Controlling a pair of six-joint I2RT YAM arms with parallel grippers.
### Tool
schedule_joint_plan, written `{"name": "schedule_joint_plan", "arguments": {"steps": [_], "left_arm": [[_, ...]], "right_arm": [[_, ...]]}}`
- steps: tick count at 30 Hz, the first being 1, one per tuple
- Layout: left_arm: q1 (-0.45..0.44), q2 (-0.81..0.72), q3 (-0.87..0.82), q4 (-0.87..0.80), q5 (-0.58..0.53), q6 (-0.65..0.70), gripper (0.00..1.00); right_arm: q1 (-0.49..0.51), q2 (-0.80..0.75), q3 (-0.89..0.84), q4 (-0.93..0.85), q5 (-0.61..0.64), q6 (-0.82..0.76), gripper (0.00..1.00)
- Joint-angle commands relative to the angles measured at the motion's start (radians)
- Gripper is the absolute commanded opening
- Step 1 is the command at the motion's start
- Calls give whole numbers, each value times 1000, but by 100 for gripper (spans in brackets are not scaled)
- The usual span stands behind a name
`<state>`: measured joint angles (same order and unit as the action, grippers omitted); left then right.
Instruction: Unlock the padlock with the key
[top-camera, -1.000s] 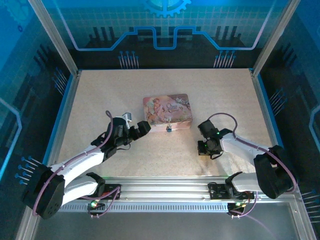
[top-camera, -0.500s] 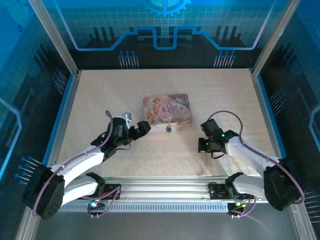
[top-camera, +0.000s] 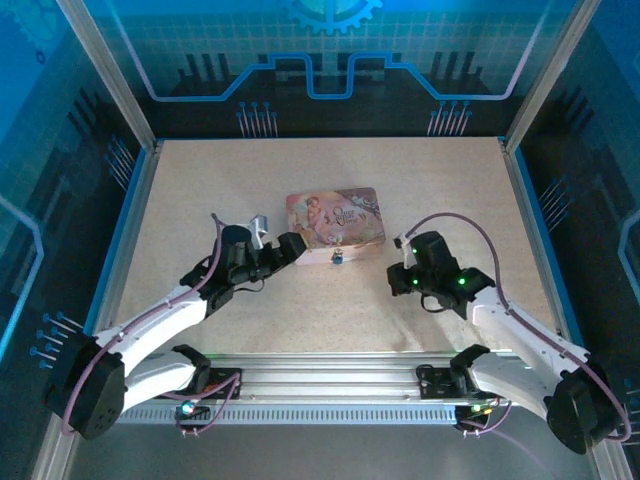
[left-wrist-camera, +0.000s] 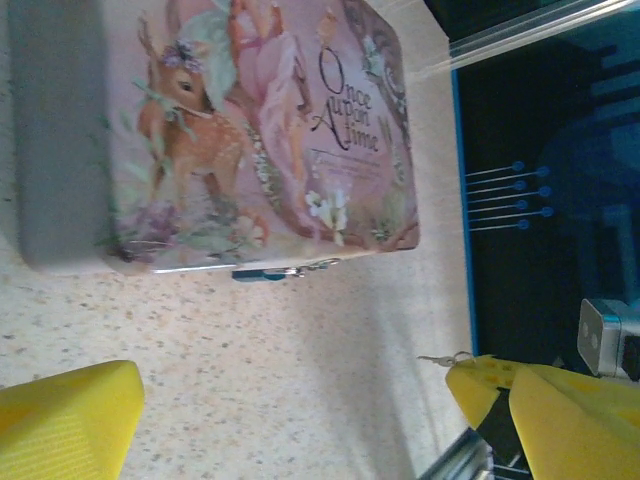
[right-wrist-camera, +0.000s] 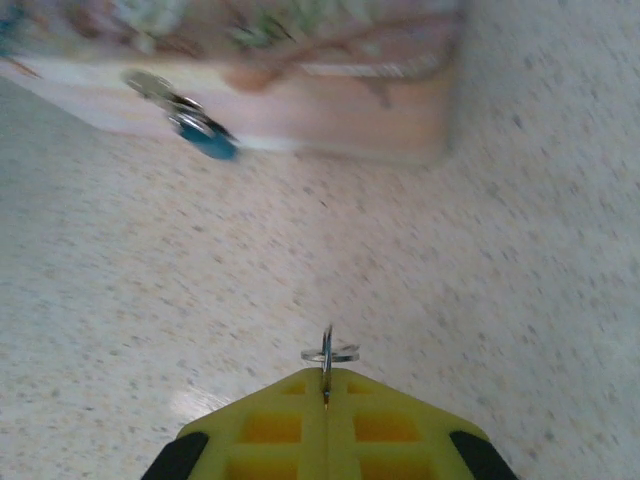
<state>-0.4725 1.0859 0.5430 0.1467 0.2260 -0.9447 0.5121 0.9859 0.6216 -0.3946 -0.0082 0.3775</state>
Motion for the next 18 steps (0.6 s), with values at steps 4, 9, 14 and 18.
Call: {"name": "schedule_joint_plan", "arguments": {"steps": [4,9,14,18], "left_arm": [[-21,42,72,34,76,-275,96],[-49,75,103,81,88,-498,95],[-83,88,78,199,52,-686,91],[-98,107,31,327,15,-825,87]], "right_arm": [[74,1,65,175,-64,-131,0],[140,49,112,280,-67,-195,0],[205,132,144,406,-70,-203,0],[261,202,168,491,-58,-198,0]]}}
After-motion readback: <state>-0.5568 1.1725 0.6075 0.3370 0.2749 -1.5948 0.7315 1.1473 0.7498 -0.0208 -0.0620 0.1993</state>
